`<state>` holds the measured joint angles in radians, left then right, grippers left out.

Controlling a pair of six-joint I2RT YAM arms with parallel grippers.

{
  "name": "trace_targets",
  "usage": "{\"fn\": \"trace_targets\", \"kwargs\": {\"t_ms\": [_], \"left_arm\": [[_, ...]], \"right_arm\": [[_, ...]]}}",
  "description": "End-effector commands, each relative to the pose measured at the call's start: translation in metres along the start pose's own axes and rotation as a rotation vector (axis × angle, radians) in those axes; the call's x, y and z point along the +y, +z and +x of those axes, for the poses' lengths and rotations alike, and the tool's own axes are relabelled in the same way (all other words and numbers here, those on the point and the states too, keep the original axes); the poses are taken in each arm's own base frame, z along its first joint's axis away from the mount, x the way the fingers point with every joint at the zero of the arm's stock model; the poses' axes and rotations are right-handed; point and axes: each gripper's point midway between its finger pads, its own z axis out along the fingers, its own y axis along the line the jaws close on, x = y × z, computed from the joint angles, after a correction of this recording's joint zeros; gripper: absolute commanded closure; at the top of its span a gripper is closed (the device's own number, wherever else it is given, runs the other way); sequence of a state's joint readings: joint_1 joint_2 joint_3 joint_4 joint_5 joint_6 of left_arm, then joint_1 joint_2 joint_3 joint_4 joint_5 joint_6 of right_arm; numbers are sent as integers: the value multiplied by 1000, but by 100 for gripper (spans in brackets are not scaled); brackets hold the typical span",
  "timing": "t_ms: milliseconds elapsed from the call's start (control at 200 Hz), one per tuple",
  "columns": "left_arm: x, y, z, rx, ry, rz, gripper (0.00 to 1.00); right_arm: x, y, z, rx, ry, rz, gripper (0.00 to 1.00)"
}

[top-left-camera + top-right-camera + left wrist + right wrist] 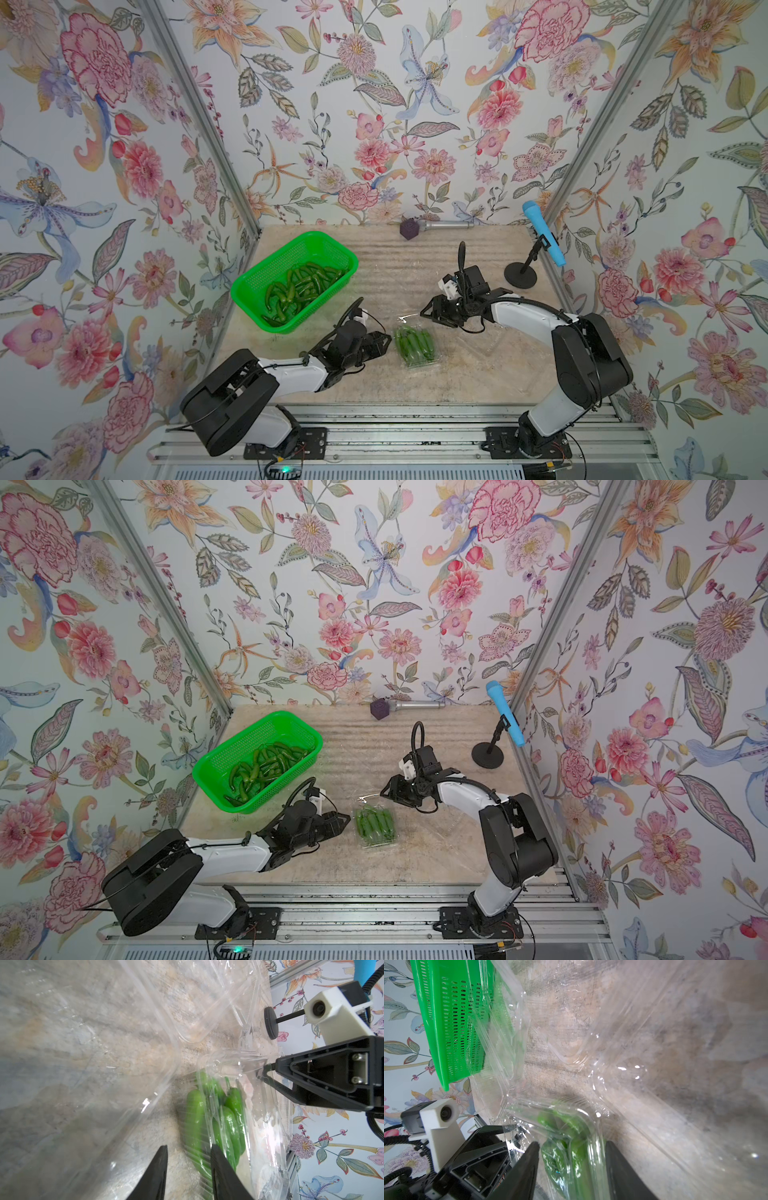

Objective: Take small green peppers out of containers
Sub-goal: Adjust the packing box at the center of the board, then open the packing box at the center of the board.

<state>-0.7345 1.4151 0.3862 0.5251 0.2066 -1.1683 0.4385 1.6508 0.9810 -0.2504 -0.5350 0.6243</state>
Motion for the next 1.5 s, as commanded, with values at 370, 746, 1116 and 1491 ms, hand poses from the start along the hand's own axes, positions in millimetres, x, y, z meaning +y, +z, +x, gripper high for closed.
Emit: {"fn": "trace_targets", "kwargs": {"t_ms": [370,746,1116,1491], "left_arm": [[-12,9,-6,-10,-25,82,62],[-9,41,-2,38,-46,85,68],[-1,33,-14,17,-67,-6,75],[-1,33,-23,-3,-137,-47,76]], "right_arm": [[4,8,2,31,-17,-1,46],[11,10,-1,36,-33,-14,45],[4,-31,-31,-97,-184,70,38],[14,-68,4,-234,-346,236,39]]}}
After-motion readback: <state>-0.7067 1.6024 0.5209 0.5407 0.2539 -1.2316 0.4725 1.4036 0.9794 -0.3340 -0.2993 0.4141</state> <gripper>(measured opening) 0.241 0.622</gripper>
